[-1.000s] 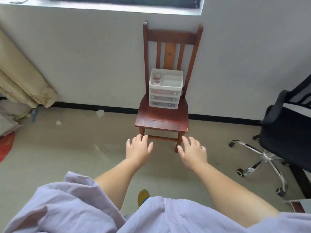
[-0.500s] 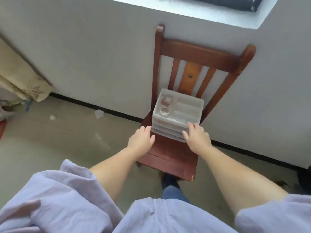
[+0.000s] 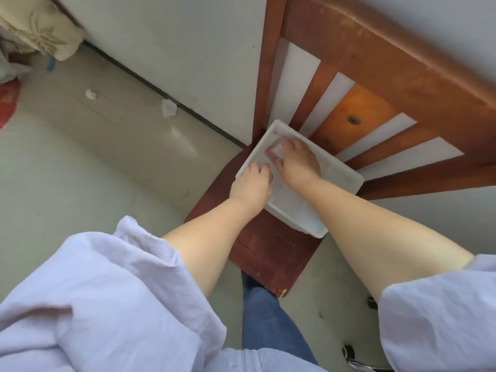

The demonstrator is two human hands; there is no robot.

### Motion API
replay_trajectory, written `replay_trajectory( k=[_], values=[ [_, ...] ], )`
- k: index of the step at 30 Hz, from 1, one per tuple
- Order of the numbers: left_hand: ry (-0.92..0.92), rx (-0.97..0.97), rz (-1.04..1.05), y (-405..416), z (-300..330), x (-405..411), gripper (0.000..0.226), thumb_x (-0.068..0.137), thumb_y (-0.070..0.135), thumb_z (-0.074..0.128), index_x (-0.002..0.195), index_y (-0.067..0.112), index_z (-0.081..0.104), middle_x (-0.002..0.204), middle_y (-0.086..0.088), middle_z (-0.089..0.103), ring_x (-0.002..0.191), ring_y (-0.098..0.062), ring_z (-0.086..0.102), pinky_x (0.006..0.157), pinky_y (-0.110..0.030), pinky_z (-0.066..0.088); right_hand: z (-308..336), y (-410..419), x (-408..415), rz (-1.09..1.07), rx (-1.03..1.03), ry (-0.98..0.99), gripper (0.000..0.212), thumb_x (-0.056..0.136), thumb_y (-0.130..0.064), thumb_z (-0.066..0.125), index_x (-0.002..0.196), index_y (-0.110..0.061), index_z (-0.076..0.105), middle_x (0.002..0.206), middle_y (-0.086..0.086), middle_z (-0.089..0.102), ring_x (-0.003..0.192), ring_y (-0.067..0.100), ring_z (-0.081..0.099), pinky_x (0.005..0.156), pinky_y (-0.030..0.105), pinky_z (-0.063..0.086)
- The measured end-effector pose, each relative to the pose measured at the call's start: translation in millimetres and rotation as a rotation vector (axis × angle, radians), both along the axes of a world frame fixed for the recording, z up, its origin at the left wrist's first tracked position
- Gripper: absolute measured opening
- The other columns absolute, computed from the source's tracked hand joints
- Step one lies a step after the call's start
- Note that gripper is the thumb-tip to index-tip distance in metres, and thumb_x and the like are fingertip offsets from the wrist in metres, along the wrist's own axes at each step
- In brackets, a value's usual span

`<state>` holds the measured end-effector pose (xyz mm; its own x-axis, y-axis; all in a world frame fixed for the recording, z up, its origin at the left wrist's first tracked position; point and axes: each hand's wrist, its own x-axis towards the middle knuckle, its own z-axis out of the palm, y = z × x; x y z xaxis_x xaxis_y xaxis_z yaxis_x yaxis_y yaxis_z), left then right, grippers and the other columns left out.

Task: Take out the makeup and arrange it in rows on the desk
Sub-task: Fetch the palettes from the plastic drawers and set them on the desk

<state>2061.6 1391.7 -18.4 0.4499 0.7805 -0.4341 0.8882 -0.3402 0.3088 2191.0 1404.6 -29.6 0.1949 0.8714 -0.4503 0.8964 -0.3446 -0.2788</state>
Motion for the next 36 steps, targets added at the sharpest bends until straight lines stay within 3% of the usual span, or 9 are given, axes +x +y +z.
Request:
replay_trajectory(
  k=[3,8,13,19,27,31,36],
  values=[
    [0.065,0.019,-0.024,1.9,-8.9,2.5,0.044,0.09,0.022,0.055,0.129,0.009,0.04,0.122,-0.013,0.045,0.117,-0.029,0.043,0.083,-0.036,0.041,-15.7,8.1,-6.4,0.027,0.026,-0.104,0.046,0.098,-0.043,0.035,0.134,-0.013,0.039,0.139,0.012,0.041,0.128,0.031,0.037,0.109,0.038,0.025],
    [0.004,0.036,-0.004,2.4,-13.8,-1.0,0.034,0.088,0.013,0.055,0.12,0.005,0.047,0.117,-0.014,0.047,0.113,-0.03,0.044,0.083,-0.037,0.04,-23.1,11.5,-10.9,0.048,0.061,-0.14,0.04,0.097,-0.03,0.044,0.131,-0.01,0.037,0.137,0.017,0.039,0.127,0.035,0.035,0.11,0.041,0.025],
    [-0.099,0.054,0.059,-6.0,0.7,-19.4,0.045,0.087,0.016,0.055,0.129,0.007,0.044,0.122,-0.012,0.045,0.113,-0.03,0.043,0.084,-0.037,0.041,-7.7,1.2,-4.5,0.056,0.117,-0.068,0.04,0.096,-0.036,0.045,0.126,-0.009,0.043,0.134,0.015,0.043,0.124,0.032,0.038,0.105,0.039,0.033],
    [-0.067,0.109,0.257,-28.6,40.7,-82.3,0.049,0.085,0.02,0.056,0.131,0.013,0.041,0.123,-0.008,0.043,0.114,-0.026,0.042,0.081,-0.034,0.041,43.5,-29.6,-35.1,0.223,0.245,-0.086,0.038,0.095,-0.035,0.048,0.12,-0.006,0.047,0.122,0.014,0.051,0.111,0.03,0.046,0.091,0.04,0.041],
    [-0.036,0.193,0.61,-138.5,83.5,-237.1,0.049,0.085,0.022,0.057,0.131,0.014,0.042,0.125,-0.007,0.042,0.118,-0.026,0.041,0.083,-0.038,0.043,86.7,-96.9,-176.6,0.583,0.325,-0.082,0.034,0.085,-0.023,0.057,0.112,-0.003,0.05,0.12,0.013,0.052,0.109,0.034,0.048,0.087,0.037,0.037],
    [0.01,0.239,0.808,-233.2,95.3,-336.0,0.05,0.086,0.023,0.056,0.133,0.016,0.04,0.126,-0.007,0.043,0.12,-0.026,0.041,0.082,-0.035,0.042,97.1,-153.6,-272.6,0.754,0.381,-0.046,0.034,0.09,-0.028,0.056,0.111,-0.001,0.051,0.119,0.014,0.053,0.109,0.035,0.049,0.088,0.038,0.037],
    [0.095,0.261,1.068,-372.4,108.2,-446.9,0.051,0.086,0.022,0.055,0.134,0.016,0.039,0.129,-0.006,0.042,0.122,-0.025,0.04,0.083,-0.036,0.043,104.8,-243.0,-396.3,1.058,0.395,-0.062,0.042,0.089,-0.031,0.053,0.121,-0.008,0.042,0.128,0.007,0.045,0.119,0.027,0.042,0.099,0.032,0.032]
  ],
)
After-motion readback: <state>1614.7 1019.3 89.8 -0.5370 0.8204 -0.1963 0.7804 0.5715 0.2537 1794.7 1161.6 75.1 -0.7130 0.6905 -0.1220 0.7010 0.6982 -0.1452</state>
